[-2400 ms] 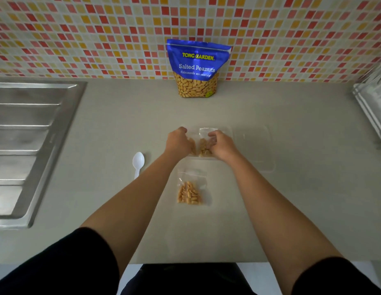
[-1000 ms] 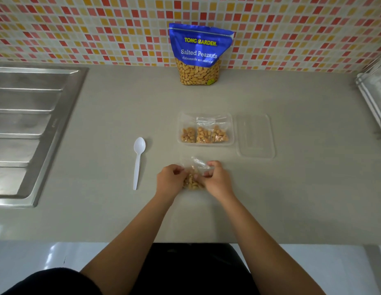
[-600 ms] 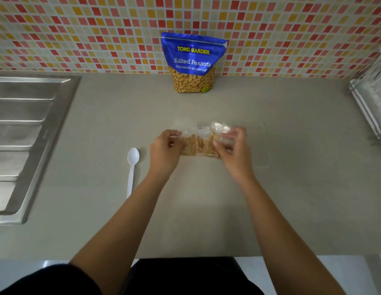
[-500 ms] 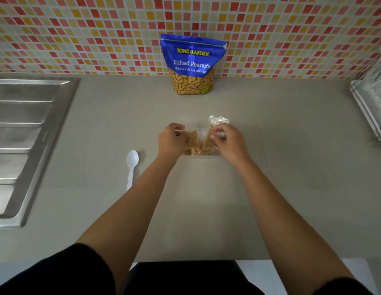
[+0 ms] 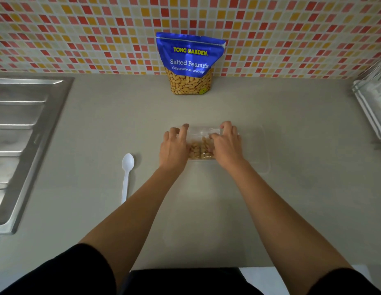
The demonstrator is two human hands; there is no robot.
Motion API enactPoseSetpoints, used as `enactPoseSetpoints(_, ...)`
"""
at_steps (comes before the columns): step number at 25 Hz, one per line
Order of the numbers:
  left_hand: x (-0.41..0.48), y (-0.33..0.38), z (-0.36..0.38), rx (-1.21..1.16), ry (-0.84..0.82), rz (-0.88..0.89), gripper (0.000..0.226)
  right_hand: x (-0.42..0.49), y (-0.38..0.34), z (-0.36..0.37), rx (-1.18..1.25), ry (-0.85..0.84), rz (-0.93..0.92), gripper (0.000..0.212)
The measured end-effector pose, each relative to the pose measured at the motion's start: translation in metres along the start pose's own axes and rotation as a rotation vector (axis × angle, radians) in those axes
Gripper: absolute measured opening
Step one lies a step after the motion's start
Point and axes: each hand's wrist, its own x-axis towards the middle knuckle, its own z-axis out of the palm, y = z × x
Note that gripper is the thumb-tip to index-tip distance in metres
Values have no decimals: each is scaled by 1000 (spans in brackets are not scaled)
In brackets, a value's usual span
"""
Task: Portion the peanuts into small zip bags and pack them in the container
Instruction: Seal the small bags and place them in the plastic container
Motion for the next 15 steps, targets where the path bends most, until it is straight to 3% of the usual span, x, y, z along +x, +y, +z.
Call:
enactPoseSetpoints(2,-2,-5,3,120,-30,38,27,-1,2,3,-12,-43,-15,24)
enactPoseSetpoints(4,-4,-8,4,141,-43,37,24,-2,3,2,53,-98,-18,25)
enactPoseSetpoints(6,-7,-8,3,106,29,45,28,-5,10,-1,232,9,52,28)
enactPoseSetpoints(9,-9,-9,-5,-16,43,-93,43,-17,35,-2,489,299,420,42)
enactPoseSetpoints(10,-10,-10,-8,-70,15,-162,46,-23,45,0,515,294,591,48)
enactPoseSetpoints(12,-10,-11,-11,-136,-21,-243,43,-36,58,9,482,123,878,66)
enactPoseSetpoints(15,-11,-12,-12,-146,-9,-256,21,-48,62,18,425,40,936,82)
